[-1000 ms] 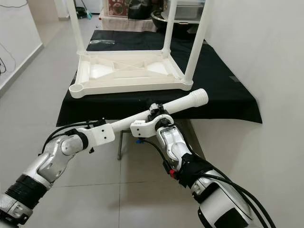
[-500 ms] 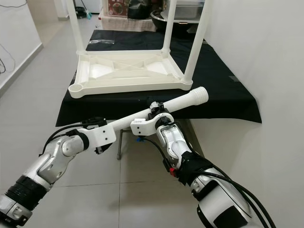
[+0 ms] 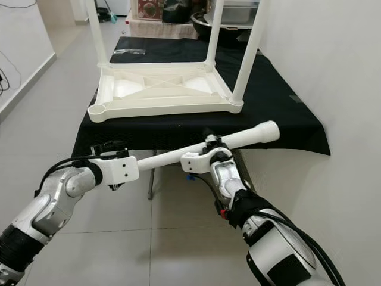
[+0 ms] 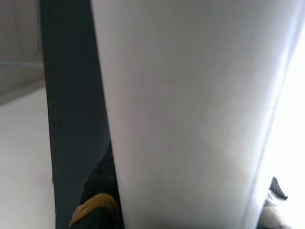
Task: Building children table
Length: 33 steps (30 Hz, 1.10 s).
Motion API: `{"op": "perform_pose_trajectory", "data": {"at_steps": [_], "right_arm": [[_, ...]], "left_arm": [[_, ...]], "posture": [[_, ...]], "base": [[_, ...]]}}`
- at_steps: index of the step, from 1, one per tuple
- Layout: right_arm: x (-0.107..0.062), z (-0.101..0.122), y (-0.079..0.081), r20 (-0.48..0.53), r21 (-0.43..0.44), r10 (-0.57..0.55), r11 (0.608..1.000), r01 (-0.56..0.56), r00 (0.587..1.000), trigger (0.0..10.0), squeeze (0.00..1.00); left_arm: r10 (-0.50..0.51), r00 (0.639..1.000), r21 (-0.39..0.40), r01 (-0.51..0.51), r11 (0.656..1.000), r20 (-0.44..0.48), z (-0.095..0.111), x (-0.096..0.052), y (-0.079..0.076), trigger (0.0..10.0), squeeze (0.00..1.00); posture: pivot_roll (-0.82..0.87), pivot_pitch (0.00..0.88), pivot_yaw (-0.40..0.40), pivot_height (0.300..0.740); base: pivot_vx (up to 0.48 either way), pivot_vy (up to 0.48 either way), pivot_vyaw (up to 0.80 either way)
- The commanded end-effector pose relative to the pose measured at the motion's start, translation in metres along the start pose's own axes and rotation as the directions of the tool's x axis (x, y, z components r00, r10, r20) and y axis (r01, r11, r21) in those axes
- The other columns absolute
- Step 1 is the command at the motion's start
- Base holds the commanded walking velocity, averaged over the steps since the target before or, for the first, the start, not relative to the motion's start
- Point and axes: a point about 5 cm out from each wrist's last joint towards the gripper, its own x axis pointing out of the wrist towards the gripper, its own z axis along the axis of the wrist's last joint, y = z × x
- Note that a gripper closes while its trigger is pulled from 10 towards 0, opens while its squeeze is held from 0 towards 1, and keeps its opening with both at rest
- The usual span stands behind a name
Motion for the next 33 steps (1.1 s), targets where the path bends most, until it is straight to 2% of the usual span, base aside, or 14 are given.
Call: {"op": "perform_pose_trajectory", "data": {"at_steps": [1, 6, 7, 9, 11, 12, 13, 14, 16, 17, 21, 23, 29, 33], "right_arm": [[0.004, -0.011, -0.010, -0.035, 0.045, -0.034, 0.998, 0.036, 0.999, 0.0, 0.00], [0.006, -0.028, -0.016, -0.110, 0.225, -0.005, 0.974, 0.029, 0.994, 0.0, 0.00], [0.008, -0.030, -0.018, -0.125, 0.450, 0.046, 0.893, 0.015, 0.991, 0.0, 0.00], [0.008, -0.030, -0.018, -0.125, 0.450, 0.046, 0.893, 0.015, 0.991, 0.0, 0.00], [0.010, -0.023, -0.025, -0.051, 0.808, 0.109, 0.589, -0.023, 0.993, 0.0, 0.00], [0.010, -0.023, -0.025, -0.051, 0.808, 0.109, 0.589, -0.023, 0.993, 0.0, 0.00], [0.011, -0.016, -0.034, 0.013, 0.914, 0.092, 0.403, -0.049, 0.996, 0.0, 0.00], [0.011, -0.016, -0.034, 0.013, 0.914, 0.092, 0.403, -0.049, 0.996, 0.0, 0.00], [0.011, -0.004, -0.052, 0.092, 0.986, 0.016, 0.139, -0.094, 0.996, 0.0, 0.00], [0.011, -0.004, -0.052, 0.092, 0.986, 0.016, 0.139, -0.094, 0.996, 0.0, 0.00], [0.001, 0.013, -0.079, 0.150, 0.980, -0.132, -0.107, -0.165, 0.980, 0.0, 0.00], [0.001, 0.013, -0.079, 0.150, 0.980, -0.132, -0.107, -0.165, 0.980, 0.0, 0.00], [-0.020, 0.037, -0.102, 0.227, 0.906, -0.288, -0.288, -0.310, 0.931, 0.0, 0.00], [-0.038, 0.056, -0.104, 0.310, 0.840, -0.356, -0.332, -0.429, 0.882, 0.0, 0.00]], "left_arm": [[-0.016, 1.000, -0.008, 0.016, 1.000, -0.020, -0.003, -0.003, -0.005, 10.0, 0.00], [-0.035, 0.999, -0.071, 0.032, 0.997, -0.039, -0.008, -0.007, -0.022, 10.0, 0.00], [-0.028, 0.999, -0.150, 0.022, 0.988, -0.035, -0.008, -0.008, -0.029, 10.0, 0.00], [-0.028, 0.999, -0.150, 0.022, 0.988, -0.035, -0.008, -0.008, -0.029, 10.0, 0.00], [-0.022, 0.999, -0.272, 0.012, 0.962, -0.033, -0.010, -0.012, -0.043, 10.0, 0.00], [-0.022, 0.999, -0.272, 0.012, 0.962, -0.033, -0.010, -0.012, -0.043, 10.0, 0.00], [-0.016, 0.999, -0.357, 0.004, 0.934, -0.030, -0.012, -0.015, -0.050, 10.0, 0.00], [-0.016, 0.999, -0.357, 0.004, 0.934, -0.030, -0.012, -0.015, -0.050, 10.0, 0.00], [-0.021, 1.000, -0.459, 0.010, 0.888, -0.018, -0.013, -0.018, -0.063, 10.0, 0.00], [-0.021, 1.000, -0.459, 0.010, 0.888, -0.018, -0.013, -0.018, -0.063, 10.0, 0.00], [0.035, 0.999, -0.616, -0.015, 0.788, 0.020, -0.006, -0.020, -0.065, 10.0, 0.00], [0.035, 0.999, -0.616, -0.015, 0.788, 0.020, -0.006, -0.020, -0.065, 10.0, 0.00], [0.100, 0.992, -0.689, -0.020, 0.725, 0.077, 0.003, -0.022, -0.057, 10.0, 0.00], [0.179, 0.981, -0.645, -0.086, 0.759, 0.080, 0.006, -0.021, -0.042, 10.0, 0.00]], "posture": [[0.09, 0.017, -0.080, 0.740], [0.09, 0.004, -0.082, 0.740], [0.09, 0.001, -0.083, 0.740], [0.09, 0.001, -0.083, 0.740], [0.09, 0.004, -0.085, 0.740], [0.09, 0.004, -0.085, 0.740], [0.09, 0.008, -0.086, 0.740], [0.09, 0.008, -0.086, 0.740], [0.09, 0.008, -0.086, 0.740], [0.09, 0.008, -0.086, 0.740], [0.08, 0.011, -0.084, 0.740], [0.08, 0.011, -0.084, 0.740], [0.08, 0.011, -0.085, 0.740], [0.08, 0.011, -0.087, 0.740]], "base": [[0.000, 0.000, 0.00], [0.000, 0.000, 0.00], [0.000, 0.000, 0.00], [0.000, 0.000, 0.00], [0.000, 0.000, 0.00], [0.000, 0.000, 0.00], [0.000, 0.000, 0.00], [0.000, 0.000, 0.00], [0.000, 0.000, 0.00], [0.000, 0.000, 0.00], [0.000, 0.000, 0.00], [0.000, 0.000, 0.00], [0.000, 0.000, 0.00], [0.000, 0.000, 0.00]]}}
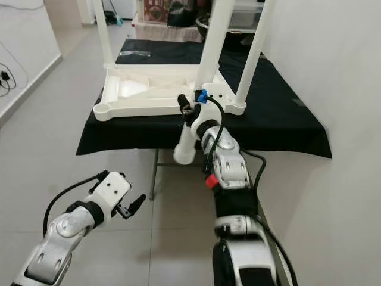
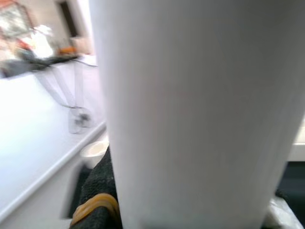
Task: Building children table
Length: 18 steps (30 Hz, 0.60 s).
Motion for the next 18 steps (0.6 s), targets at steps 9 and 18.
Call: {"op": "perform_pose_trajectory", "data": {"at_steps": [9, 18], "right_arm": [[-0.019, -0.005, 0.037, 0.032, 0.103, 0.119, 0.987, -0.122, 0.992, 0.0, 0.00], [-0.031, -0.004, 0.055, 0.013, 0.175, 0.177, 0.969, -0.176, 0.984, 0.0, 0.00]], "left_arm": [[0.090, 0.989, 0.022, -0.093, 0.995, 0.119, 0.021, 0.009, 0.012, 10.0, 0.00], [0.069, 0.992, 0.023, -0.072, 0.997, 0.106, 0.019, 0.015, 0.008, 10.0, 0.00]], "posture": [[0.08, 0.005, -0.087, 0.740], [0.08, 0.002, -0.084, 0.740]], "base": [[0.000, 0.000, 0.00], [0.000, 0.000, 0.00]]}}
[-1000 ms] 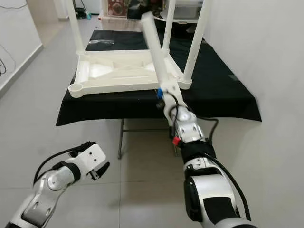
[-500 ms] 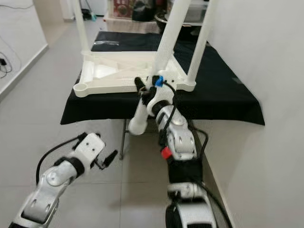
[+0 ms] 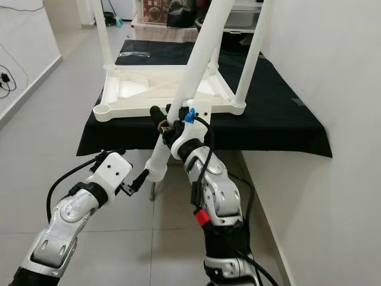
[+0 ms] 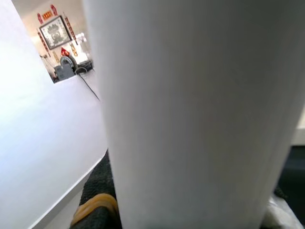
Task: Building children table
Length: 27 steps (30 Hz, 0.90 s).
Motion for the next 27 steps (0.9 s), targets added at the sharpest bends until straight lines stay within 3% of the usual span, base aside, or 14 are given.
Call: {"op": "perform_pose_trajectory", "data": {"at_steps": [1, 4, 6, 10, 11, 12, 13, 14, 15, 16, 19, 20, 22, 27], "right_arm": [[0.001, 0.001, 0.019, 0.018, 0.067, 0.073, 0.995, -0.074, 0.997, 0.0, 0.00], [-0.002, 0.003, 0.022, 0.022, 0.056, 0.072, 0.996, -0.073, 0.997, 0.0, 0.00], [-0.002, 0.005, 0.018, 0.043, -0.006, 0.029, 1.000, -0.028, 0.999, 0.0, 0.00], [-0.003, 0.009, 0.012, 0.083, -0.061, -0.002, 0.998, 0.007, 0.997, 0.0, 0.00], [-0.004, 0.010, 0.004, 0.092, -0.110, -0.037, 0.993, 0.048, 0.995, 7.1, 0.00], [-0.006, 0.010, -0.005, 0.094, -0.159, -0.078, 0.983, 0.092, 0.993, 10.0, 0.00], [-0.006, 0.010, -0.005, 0.094, -0.159, -0.078, 0.983, 0.092, 0.993, 10.0, 0.00], [-0.013, 0.007, -0.026, 0.090, -0.219, -0.148, 0.962, 0.164, 0.985, 10.0, 0.00], [-0.013, 0.007, -0.026, 0.090, -0.219, -0.148, 0.962, 0.164, 0.985, 10.0, 0.00], [-0.019, 0.003, -0.037, 0.087, -0.228, -0.181, 0.953, 0.197, 0.980, 10.0, 0.00], [-0.019, 0.003, -0.037, 0.087, -0.228, -0.181, 0.953, 0.197, 0.980, 10.0, 0.00], [-0.031, -0.001, -0.051, 0.090, -0.248, -0.231, 0.937, 0.246, 0.969, 10.0, 0.00], [-0.038, -0.003, -0.055, 0.089, -0.260, -0.256, 0.927, 0.270, 0.963, 10.0, 0.00], [-0.044, -0.008, -0.056, 0.080, -0.251, -0.269, 0.926, 0.280, 0.960, 10.0, 0.00]], "left_arm": [[-0.023, 1.000, -0.002, 0.023, 1.000, -0.005, -0.002, 0.003, -0.005, 10.0, 0.00], [-0.043, 0.999, -0.020, 0.043, 0.999, -0.002, -0.002, 0.005, -0.009, 10.0, 0.00], [-0.052, 0.998, -0.075, 0.056, 0.996, 0.047, 0.006, 0.003, -0.014, 10.0, 0.00], [-0.024, 0.997, -0.104, 0.032, 0.994, 0.076, 0.009, -0.003, -0.015, 10.0, 0.00], [0.015, 0.997, -0.130, -0.006, 0.991, 0.073, 0.008, -0.006, -0.013, 10.0, 0.00], [0.051, 0.996, -0.143, -0.040, 0.989, 0.071, 0.007, -0.011, -0.010, 10.0, 0.00], [0.051, 0.996, -0.143, -0.040, 0.989, 0.071, 0.007, -0.011, -0.010, 10.0, 0.00], [0.121, 0.991, -0.190, -0.109, 0.976, 0.055, 0.003, -0.020, -0.006, 10.0, 0.00], [0.121, 0.991, -0.190, -0.109, 0.976, 0.055, 0.003, -0.020, -0.006, 10.0, 0.00], [0.148, 0.988, -0.206, -0.136, 0.969, 0.047, 0.001, -0.026, -0.007, 10.0, 0.00], [0.148, 0.988, -0.206, -0.136, 0.969, 0.047, 0.001, -0.026, -0.007, 10.0, 0.00], [0.170, 0.985, -0.247, -0.157, 0.956, 0.031, 0.001, -0.037, -0.015, 10.0, 0.00], [0.171, 0.985, -0.276, -0.161, 0.948, 0.014, 0.000, -0.045, -0.025, 10.0, 0.00], [0.192, 0.981, -0.299, -0.186, 0.936, -0.009, 0.000, -0.052, -0.030, 10.0, 0.00]], "posture": [[0.08, 0.002, -0.084, 0.740], [0.07, 0.003, -0.082, 0.740], [0.07, 0.000, -0.081, 0.740], [0.08, 0.000, -0.082, 0.740], [0.08, 0.000, -0.082, 0.740], [0.08, 0.000, -0.082, 0.740], [0.08, 0.000, -0.082, 0.740], [0.08, 0.000, -0.087, 0.740], [0.08, 0.000, -0.087, 0.740], [0.09, 0.000, -0.092, 0.740], [0.09, 0.000, -0.092, 0.740], [0.09, 0.000, -0.093, 0.740], [0.09, 0.000, -0.094, 0.740], [0.09, 0.000, -0.096, 0.740]], "base": [[0.000, 0.000, 0.00], [0.000, 0.000, 0.00], [0.000, 0.000, 0.00], [0.000, 0.000, 0.00], [0.000, 0.000, 0.00], [0.000, 0.000, 0.00], [0.000, 0.000, 0.00], [0.000, 0.000, 0.00], [0.000, 0.000, 0.00], [0.000, 0.000, 0.00], [0.000, 0.000, 0.00], [0.000, 0.000, 0.79], [0.000, 0.000, 0.79], [0.000, 0.000, 0.79]]}}
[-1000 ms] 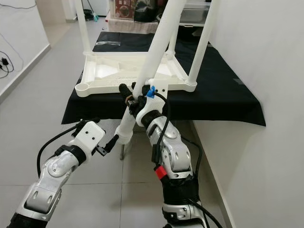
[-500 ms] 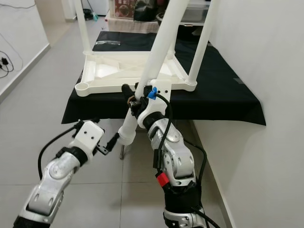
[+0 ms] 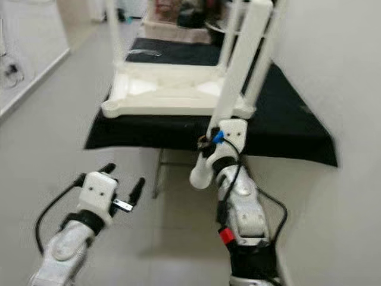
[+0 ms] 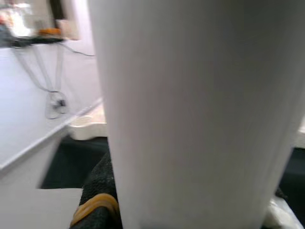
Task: Building children table
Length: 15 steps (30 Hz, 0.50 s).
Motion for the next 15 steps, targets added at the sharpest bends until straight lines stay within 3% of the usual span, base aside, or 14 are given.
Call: {"op": "perform_pose_trajectory", "data": {"at_steps": [1, 4, 9, 15], "right_arm": [[-0.004, 0.002, 0.002, 0.024, -0.003, 0.006, 1.000, -0.005, 1.000, 10.0, 0.00], [-0.005, 0.000, 0.002, 0.026, 0.004, 0.002, 1.000, -0.002, 1.000, 10.0, 0.00], [-0.005, -0.001, 0.004, 0.032, 0.018, 0.016, 1.000, -0.017, 0.999, 10.0, 0.00], [-0.005, -0.003, 0.005, 0.027, 0.025, 0.017, 1.000, -0.018, 0.999, 10.0, 0.00]], "left_arm": [[0.034, 0.999, -0.021, -0.034, 0.999, 0.005, 0.004, -0.003, 0.002, 10.0, 0.00], [0.059, 0.998, -0.019, -0.059, 0.998, 0.012, 0.007, -0.002, 0.006, 10.0, 0.00], [0.113, 0.993, 0.005, -0.113, 0.994, 0.033, 0.013, 0.000, 0.016, 10.0, 0.00], [0.165, 0.984, 0.044, -0.168, 0.985, 0.063, 0.019, 0.003, 0.028, 10.0, 0.00]], "posture": [[0.09, 0.000, -0.096, 0.740], [0.09, 0.000, -0.095, 0.740], [0.10, 0.000, -0.098, 0.740], [0.10, 0.000, -0.103, 0.740]], "base": [[0.000, 0.000, 0.79], [0.000, 0.000, 0.79], [0.000, 0.000, 0.29], [0.401, 0.000, 0.00]]}}
